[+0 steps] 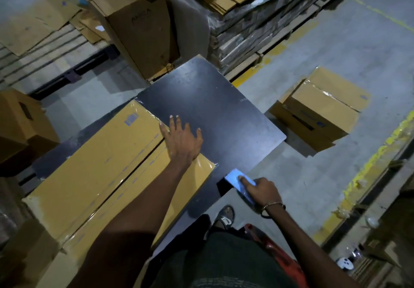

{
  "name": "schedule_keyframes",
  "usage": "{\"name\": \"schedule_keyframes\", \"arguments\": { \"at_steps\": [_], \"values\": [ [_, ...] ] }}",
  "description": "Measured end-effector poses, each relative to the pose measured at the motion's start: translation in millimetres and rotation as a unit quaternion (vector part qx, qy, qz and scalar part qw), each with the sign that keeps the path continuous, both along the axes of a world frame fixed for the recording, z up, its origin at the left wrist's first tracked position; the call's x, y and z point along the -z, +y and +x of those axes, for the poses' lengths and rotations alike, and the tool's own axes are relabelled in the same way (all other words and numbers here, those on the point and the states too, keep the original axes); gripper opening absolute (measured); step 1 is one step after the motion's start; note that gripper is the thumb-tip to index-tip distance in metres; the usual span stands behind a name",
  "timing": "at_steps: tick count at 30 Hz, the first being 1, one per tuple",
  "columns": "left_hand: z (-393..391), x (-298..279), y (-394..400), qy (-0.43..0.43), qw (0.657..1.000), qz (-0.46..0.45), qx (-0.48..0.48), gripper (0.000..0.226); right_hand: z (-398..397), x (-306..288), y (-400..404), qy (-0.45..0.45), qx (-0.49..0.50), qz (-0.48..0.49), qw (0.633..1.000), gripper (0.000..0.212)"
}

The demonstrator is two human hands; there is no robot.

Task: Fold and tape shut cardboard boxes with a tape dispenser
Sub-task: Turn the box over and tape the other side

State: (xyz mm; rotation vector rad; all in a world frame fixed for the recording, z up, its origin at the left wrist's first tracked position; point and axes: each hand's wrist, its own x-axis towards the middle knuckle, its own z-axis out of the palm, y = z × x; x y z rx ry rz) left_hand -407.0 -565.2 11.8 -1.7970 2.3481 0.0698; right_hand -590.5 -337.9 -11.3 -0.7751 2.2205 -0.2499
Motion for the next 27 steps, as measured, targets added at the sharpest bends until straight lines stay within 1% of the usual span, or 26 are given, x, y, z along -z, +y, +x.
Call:
{"name": "schedule_keyframes", "arguments": {
  "at_steps": [2, 5, 7, 8, 10, 12, 13, 15, 16, 17, 18, 19, 21, 22, 24, 27],
  "values": [
    [1.3, 2.9, 0.5, 0.008, 1.0, -0.004, 0.003, 0.079, -2.4, -5.3, -10.2, 0.026, -0.02, -0.025, 0.999, 0.075],
    [1.1, -1.7, -0.9, 0.025, 1.0, 0.004, -0.003, 0.081, -1.9, -4.0, -36.9, 0.08, -0.065, -0.065, 0.993, 0.062],
    [3.9, -1.5, 0.2, 0.071, 0.997, 0.002, -0.007, 0.082, -0.7, 2.5, -55.8, 0.13, -0.098, -0.103, 0.981, 0.056],
    [6.1, -2.1, 0.3, 0.11, 0.994, -0.001, -0.009, 0.081, 0.6, 6.9, -65.3, 0.154, -0.12, -0.131, 0.972, 0.053],
    [13.5, -5.9, 2.0, 0.227, 0.974, -0.003, -0.019, 0.076, 1.5, 12.0, -82.2, 0.184, -0.154, -0.147, 0.96, 0.048],
    [25.3, -9.9, 9.7, 0.339, 0.94, 0.012, -0.032, 0.07, -1.5, 20.0, -93.4, 0.174, -0.193, -0.103, 0.96, 0.042],
    [32.3, -10.3, 15.9, 0.363, 0.931, 0.018, -0.033, 0.067, -1.7, 22.9, -95.9, 0.16, -0.216, -0.067, 0.961, 0.038],
    [48.7, -6.9, 31.0, 0.351, 0.936, 0.015, -0.03, 0.063, 0.0, 27.3, -94.5, 0.14, -0.224, -0.019, 0.964, 0.034],
    [57.9, -3.6, 39.9, 0.334, 0.942, 0.008, -0.027, 0.063, 3.3, 25.5, -92.1, 0.144, -0.212, -0.018, 0.966, 0.034],
    [67.0, 0.4, 49.3, 0.323, 0.946, 0.001, -0.024, 0.065, 9.3, 19.4, -88.9, 0.161, -0.193, -0.042, 0.967, 0.034],
    [74.6, 4.0, 59.0, 0.319, 0.947, -0.008, -0.022, 0.066, 17.0, 11.4, -85.4, 0.185, -0.173, -0.097, 0.963, 0.032],
    [80.0, 6.0, 68.7, 0.317, 0.948, -0.015, -0.02, 0.066, 26.8, -0.5, -81.9, 0.202, -0.155, -0.171, 0.952, 0.026],
    [84.4, 7.2, 85.6, 0.3, 0.954, -0.02, -0.018, 0.064, 51.4, -27.0, -78.4, 0.203, -0.155, -0.333, 0.908, 0.014],
    [84.7, 8.2, 91.7, 0.288, 0.957, -0.022, -0.016, 0.063, 64.8, -38.5, -79.5, 0.182, -0.171, -0.385, 0.888, 0.015],
    [84.5, 9.9, 96.6, 0.272, 0.962, -0.022, -0.023, 0.062, 91.2, -44.6, -84.7, 0.135, -0.203, -0.432, 0.868, 0.025],
    [82.3, 12.1, 94.3, 0.244, 0.969, -0.024, -0.033, 0.063, 116.5, -25.0, -94.8, 0.08, -0.252, -0.394, 0.88, 0.044]
  ]
}}
